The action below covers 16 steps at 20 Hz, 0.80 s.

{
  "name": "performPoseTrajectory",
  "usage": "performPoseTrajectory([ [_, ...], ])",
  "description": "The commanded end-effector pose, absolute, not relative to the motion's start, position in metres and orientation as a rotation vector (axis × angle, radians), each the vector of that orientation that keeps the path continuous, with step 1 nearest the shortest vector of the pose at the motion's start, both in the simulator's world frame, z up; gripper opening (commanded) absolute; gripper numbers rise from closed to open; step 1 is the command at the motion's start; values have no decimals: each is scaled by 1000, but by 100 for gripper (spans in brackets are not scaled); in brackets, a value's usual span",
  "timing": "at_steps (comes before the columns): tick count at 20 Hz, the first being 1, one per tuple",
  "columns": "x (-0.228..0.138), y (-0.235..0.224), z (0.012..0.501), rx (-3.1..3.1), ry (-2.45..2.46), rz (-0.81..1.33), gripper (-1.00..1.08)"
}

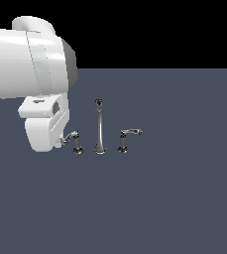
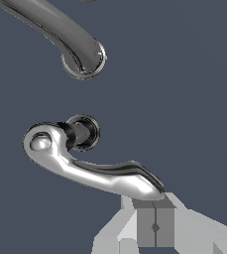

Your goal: Turn on the faucet by rotating a designated handle.

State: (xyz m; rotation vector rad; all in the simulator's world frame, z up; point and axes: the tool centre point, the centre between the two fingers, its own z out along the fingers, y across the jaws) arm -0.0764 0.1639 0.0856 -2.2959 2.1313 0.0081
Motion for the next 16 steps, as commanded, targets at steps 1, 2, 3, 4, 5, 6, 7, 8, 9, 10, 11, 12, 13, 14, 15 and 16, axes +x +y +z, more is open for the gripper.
performPoseTrajectory([
  [1,-77,138,86,-2269,2171,1,-100],
  [2,-79,134,86,-2269,2172,0,-100],
  [3,-80,130,86,-2268,2173,0,-100],
  [4,-80,130,86,-2268,2173,0,-100],
  [5,-84,154,86,-2304,2125,9,-100],
  [6,-81,147,86,-2301,2129,9,-100],
  [7,-79,141,86,-2297,2134,8,-100],
  [8,-77,134,86,-2294,2139,7,-100],
  [9,-75,127,86,-2290,2143,6,-100],
  [10,-73,121,86,-2287,2148,5,-100],
  [11,-70,114,86,-2284,2153,4,-100],
  [12,-68,107,86,-2280,2158,3,-100],
  [13,-66,100,86,-2277,2162,2,-100],
  [14,-64,94,86,-2273,2167,1,-100],
  [15,-62,87,86,-2270,2172,0,-100],
  [16,-62,87,86,-2270,2172,0,-100],
])
